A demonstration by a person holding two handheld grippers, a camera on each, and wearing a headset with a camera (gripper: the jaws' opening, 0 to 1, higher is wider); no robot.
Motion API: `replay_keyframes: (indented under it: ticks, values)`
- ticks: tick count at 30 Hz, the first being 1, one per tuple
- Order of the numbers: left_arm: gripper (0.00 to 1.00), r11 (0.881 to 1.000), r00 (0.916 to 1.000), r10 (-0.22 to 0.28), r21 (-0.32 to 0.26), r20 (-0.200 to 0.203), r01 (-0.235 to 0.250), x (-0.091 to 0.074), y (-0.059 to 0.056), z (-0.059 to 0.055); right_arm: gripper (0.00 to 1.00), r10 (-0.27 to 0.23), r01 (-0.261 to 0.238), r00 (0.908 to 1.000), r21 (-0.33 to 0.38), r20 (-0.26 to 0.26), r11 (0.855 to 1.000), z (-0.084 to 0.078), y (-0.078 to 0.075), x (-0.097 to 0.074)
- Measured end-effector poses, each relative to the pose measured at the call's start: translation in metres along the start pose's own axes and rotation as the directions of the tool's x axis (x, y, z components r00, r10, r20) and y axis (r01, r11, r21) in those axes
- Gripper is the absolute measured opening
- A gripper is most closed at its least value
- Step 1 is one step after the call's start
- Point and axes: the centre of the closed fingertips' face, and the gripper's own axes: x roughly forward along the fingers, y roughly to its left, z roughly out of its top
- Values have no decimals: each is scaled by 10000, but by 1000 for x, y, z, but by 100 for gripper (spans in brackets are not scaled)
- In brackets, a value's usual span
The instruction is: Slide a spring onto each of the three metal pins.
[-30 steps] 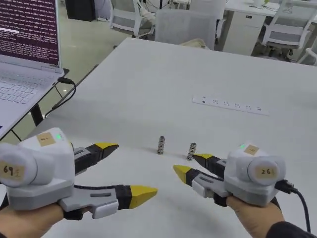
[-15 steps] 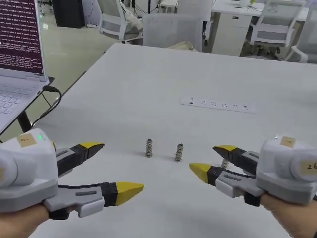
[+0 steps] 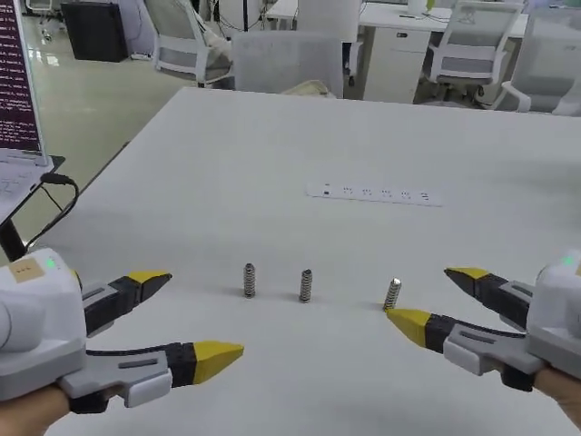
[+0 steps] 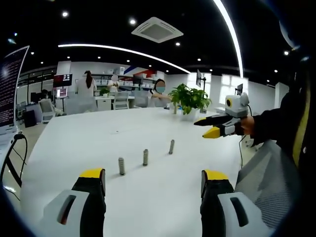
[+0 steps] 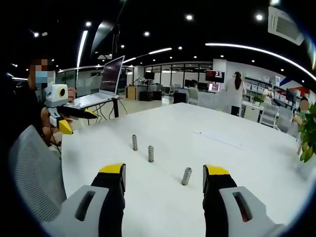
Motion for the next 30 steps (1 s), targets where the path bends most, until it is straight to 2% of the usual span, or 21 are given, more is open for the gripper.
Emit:
replay_keyframes:
  ticks: [7,15,22,30]
  values:
    - [77,9999,9998,-16,-114,-185,14,5,6,-8,81,113,-100,9994,377,-332,9992,-19,-10,-3]
    - [77,9997,9996,-23,-228,-285,16,10,7,-13,95,193,-158,9983,649,-545,9978,-31,-8,-3]
    - [78,9995,9984,-78,-326,-561,60,14,4,-25,94,-17,81,9970,815,-778,9966,-40,-10,-2]
    - [78,9986,9966,-72,-533,-820,28,18,7,-37,94,-90,182,9958,1010,-913,9947,-51,-5,2]
